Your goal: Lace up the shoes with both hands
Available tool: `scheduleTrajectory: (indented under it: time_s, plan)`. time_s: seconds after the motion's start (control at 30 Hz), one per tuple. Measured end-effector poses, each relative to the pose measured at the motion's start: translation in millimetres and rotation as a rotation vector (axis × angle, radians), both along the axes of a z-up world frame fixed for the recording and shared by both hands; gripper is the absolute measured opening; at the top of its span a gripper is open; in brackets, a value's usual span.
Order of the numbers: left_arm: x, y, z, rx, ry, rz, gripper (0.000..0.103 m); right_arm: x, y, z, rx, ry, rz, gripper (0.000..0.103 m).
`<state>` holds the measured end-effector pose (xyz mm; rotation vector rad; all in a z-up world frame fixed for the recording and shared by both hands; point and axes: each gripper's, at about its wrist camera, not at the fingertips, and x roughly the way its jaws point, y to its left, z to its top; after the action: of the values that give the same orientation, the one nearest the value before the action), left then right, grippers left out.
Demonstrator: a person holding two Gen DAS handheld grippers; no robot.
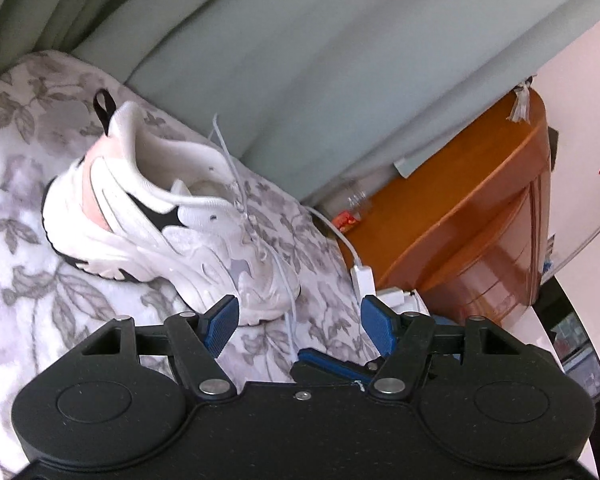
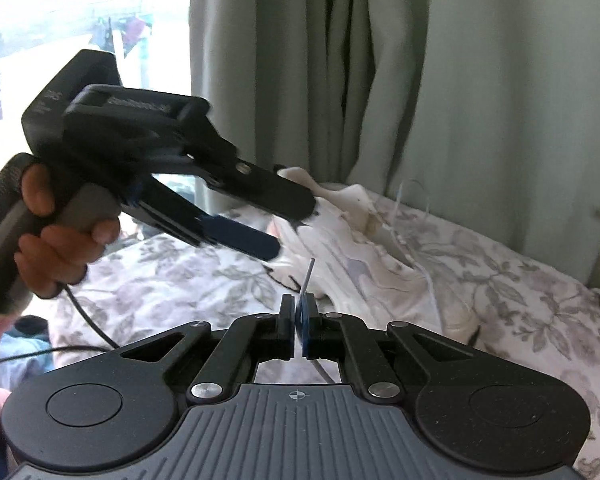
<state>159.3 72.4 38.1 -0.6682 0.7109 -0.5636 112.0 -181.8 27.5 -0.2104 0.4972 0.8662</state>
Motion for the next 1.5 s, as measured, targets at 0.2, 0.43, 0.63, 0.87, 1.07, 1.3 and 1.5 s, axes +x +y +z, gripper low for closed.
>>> scheduleTrajectory:
  time_s: [0.2,0.43,0.63,0.87,1.07,1.3,1.5]
  plan:
    - [0,-6,-5,-0.008,0.02,-0.008,0.054,-1,3,2,0.015,-0.003,0.001,0.002]
    - [-1,-10,-7,-0.008,0.015,-0.014,0.0,3,3,1,0.028,0.006,-0.013,0.002]
    - [-4,-3,-4,-0.023,-0.016,0.004,0.0,4,-1,-3,0.043,-0.002,-0.033,0.003]
    - [-20,56,11,-0.023,-0.069,0.19,0.0,5,-66,5,0.082,-0.03,-0.231,0.017]
    - [-31,90,8,-0.027,-0.057,0.309,0.0,22,-121,-14,0.074,0.081,-0.481,0.02]
    - [-28,88,9,-0.024,-0.055,0.305,0.0,28,-77,-43,0.007,0.204,-0.388,0.027]
    - [-36,96,16,-0.017,-0.084,0.328,0.0,23,-43,-53,-0.118,0.181,-0.364,0.031]
